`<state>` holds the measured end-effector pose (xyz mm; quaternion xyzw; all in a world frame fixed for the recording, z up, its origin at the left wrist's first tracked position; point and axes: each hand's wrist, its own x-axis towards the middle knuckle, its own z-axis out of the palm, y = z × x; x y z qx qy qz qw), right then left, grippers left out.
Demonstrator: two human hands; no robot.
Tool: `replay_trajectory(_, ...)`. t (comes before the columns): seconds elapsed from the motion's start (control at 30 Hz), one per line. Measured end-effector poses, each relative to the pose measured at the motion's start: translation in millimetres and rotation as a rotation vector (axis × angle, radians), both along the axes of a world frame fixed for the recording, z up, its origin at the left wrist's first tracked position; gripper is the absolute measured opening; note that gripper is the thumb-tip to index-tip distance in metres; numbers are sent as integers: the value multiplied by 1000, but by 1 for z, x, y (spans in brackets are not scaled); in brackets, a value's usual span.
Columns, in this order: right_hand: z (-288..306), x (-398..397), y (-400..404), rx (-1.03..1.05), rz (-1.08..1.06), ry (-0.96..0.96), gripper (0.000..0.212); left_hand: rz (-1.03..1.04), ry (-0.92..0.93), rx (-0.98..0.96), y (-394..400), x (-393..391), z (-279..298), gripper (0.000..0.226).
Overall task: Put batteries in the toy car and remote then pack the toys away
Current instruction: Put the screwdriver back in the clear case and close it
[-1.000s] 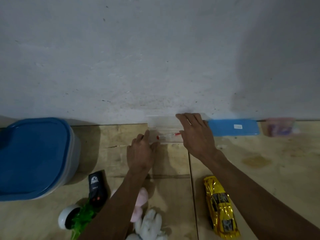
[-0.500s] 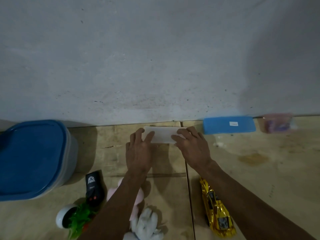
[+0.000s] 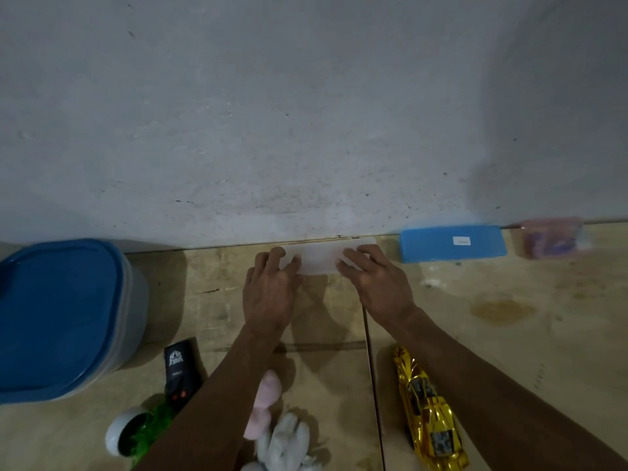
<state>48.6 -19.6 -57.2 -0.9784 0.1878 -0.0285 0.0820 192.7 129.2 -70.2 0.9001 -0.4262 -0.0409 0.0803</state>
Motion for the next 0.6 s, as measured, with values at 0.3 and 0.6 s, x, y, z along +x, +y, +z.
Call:
replay_trajectory(0.3,2,16,1,-6,-50,89,55,-5,54,93,-10,14,9,31)
replay_trajectory(0.6,31,25,23,164,-208,142,47,-32,157,240,-8,9,39,49)
